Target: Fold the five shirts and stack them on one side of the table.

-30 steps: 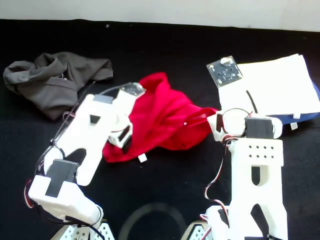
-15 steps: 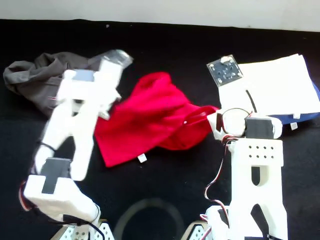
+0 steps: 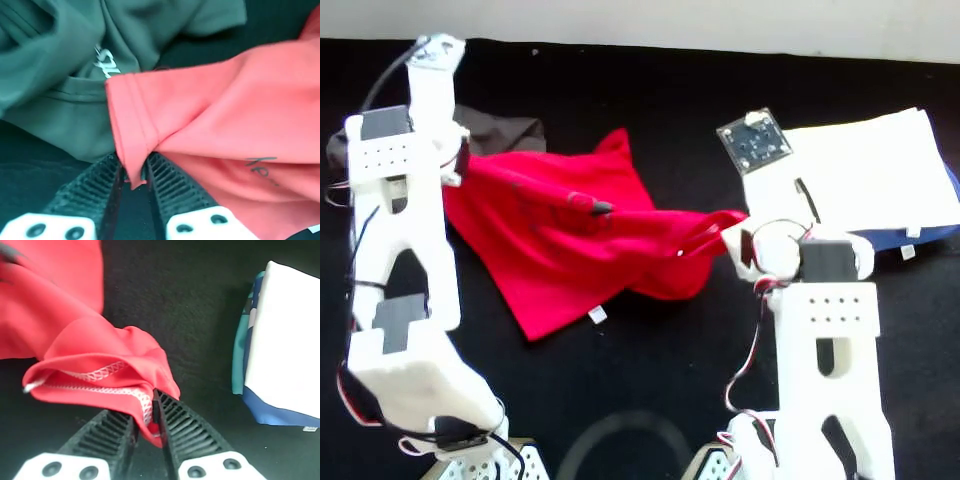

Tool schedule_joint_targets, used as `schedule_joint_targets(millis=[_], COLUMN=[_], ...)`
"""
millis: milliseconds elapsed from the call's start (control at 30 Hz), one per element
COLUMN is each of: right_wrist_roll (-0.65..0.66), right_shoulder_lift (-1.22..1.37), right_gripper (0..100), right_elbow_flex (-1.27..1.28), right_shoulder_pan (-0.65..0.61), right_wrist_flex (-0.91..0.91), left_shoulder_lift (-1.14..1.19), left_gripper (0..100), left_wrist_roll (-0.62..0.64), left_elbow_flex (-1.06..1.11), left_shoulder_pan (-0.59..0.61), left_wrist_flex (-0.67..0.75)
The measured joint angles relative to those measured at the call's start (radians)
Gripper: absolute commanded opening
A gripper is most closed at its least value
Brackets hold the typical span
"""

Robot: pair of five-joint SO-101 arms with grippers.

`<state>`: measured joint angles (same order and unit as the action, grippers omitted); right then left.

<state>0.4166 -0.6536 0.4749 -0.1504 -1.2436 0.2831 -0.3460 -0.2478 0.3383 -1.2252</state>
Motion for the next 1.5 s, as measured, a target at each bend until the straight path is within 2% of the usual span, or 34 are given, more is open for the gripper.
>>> schedule_joint_targets(millis=[167, 333, 533, 633, 767, 900, 1167, 1267, 1500], right_wrist_roll=[-0.026, -0.031, -0.034, -0.034, -0.034, -0.034, -0.034, -0.034, -0.034], right_shoulder_lift=[-0.126, -0.184, -0.187, -0.187, -0.184, -0.124, -0.017, -0.008, -0.006], right_gripper=[0.6, 0.6, 0.6, 0.6, 0.6, 0.6, 0.6, 0.6, 0.6], right_elbow_flex=[0.000, 0.000, 0.000, -0.028, -0.072, -0.110, -0.130, -0.130, -0.130], right_shoulder_pan=[-0.017, -0.017, -0.017, -0.017, -0.017, -0.017, -0.017, -0.017, -0.017], right_wrist_flex=[-0.008, -0.008, 0.049, 0.081, 0.092, 0.092, 0.092, 0.094, 0.094], left_shoulder_lift=[0.031, 0.006, -0.080, -0.140, -0.233, -0.319, -0.491, -0.506, -0.509], left_gripper=[16, 16, 16, 16, 16, 16, 16, 16, 16], left_wrist_roll=[0.000, 0.000, 0.000, 0.000, -0.031, -0.046, -0.060, -0.060, -0.060], left_elbow_flex=[-0.018, -0.118, -0.166, -0.094, 0.127, 0.408, 0.905, 0.990, 1.026], left_shoulder_pan=[0.002, 0.000, -0.104, -0.166, -0.242, -0.313, -0.445, -0.466, -0.540], left_wrist_flex=[-0.092, -0.273, -0.500, -0.529, -0.534, -0.436, -0.017, 0.084, 0.153])
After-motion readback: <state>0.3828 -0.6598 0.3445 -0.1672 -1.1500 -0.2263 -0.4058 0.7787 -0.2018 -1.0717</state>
